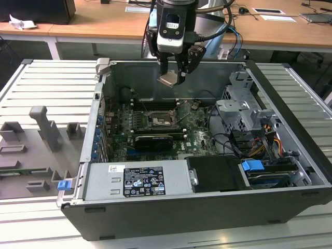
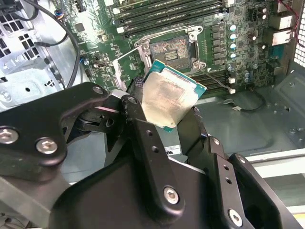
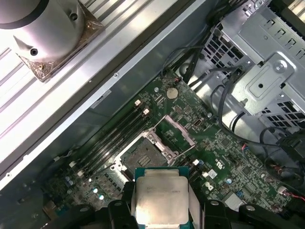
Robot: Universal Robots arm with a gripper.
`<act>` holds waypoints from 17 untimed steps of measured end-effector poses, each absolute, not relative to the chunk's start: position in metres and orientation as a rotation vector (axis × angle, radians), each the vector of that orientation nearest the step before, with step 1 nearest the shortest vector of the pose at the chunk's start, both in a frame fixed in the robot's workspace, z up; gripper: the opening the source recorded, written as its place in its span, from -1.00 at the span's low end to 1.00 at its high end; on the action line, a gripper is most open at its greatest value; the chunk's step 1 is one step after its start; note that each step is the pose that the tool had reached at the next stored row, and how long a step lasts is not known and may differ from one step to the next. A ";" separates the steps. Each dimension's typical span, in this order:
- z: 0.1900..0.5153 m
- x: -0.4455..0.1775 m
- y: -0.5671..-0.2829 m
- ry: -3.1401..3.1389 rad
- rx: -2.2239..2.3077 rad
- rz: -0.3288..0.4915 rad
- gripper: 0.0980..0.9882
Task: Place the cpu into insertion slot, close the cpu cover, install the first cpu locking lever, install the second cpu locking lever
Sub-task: 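Place the cpu into insertion slot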
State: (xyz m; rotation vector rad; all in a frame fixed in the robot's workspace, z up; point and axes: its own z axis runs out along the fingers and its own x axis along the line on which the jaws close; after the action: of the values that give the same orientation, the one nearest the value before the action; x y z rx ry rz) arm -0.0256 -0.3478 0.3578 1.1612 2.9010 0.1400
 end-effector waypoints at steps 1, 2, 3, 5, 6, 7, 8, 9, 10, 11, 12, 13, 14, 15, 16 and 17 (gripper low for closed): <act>0.357 -0.026 -0.348 2.901 1.163 0.139 -0.02; 0.357 -0.026 -0.348 2.899 1.167 0.139 -0.02; 0.357 -0.026 -0.348 2.897 1.171 0.140 -0.02; 0.357 -0.026 -0.348 2.890 1.189 0.139 -0.02; 0.357 -0.026 -0.348 2.886 1.197 0.139 -0.02; 0.357 -0.026 -0.348 2.884 1.201 0.139 -0.02; 0.356 -0.026 -0.348 2.882 1.206 0.139 -0.02; 0.356 -0.026 -0.348 2.880 1.210 0.139 -0.02; 0.356 -0.026 -0.348 2.878 1.214 0.139 -0.02; 0.356 -0.026 -0.348 2.875 1.220 0.139 -0.02; 0.356 -0.026 -0.348 2.874 1.224 0.139 -0.02; 0.356 -0.026 -0.348 2.871 1.230 0.139 -0.02; 0.356 -0.026 -0.348 2.869 1.234 0.139 -0.02; 0.356 -0.026 -0.348 2.865 1.242 0.139 -0.02; 0.356 -0.026 -0.348 2.861 1.251 0.139 -0.02; 0.356 -0.026 -0.348 2.856 1.262 0.139 -0.02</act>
State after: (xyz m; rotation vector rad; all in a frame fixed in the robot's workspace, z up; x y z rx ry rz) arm -0.0256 -0.3478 0.3559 1.2616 2.8560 0.1387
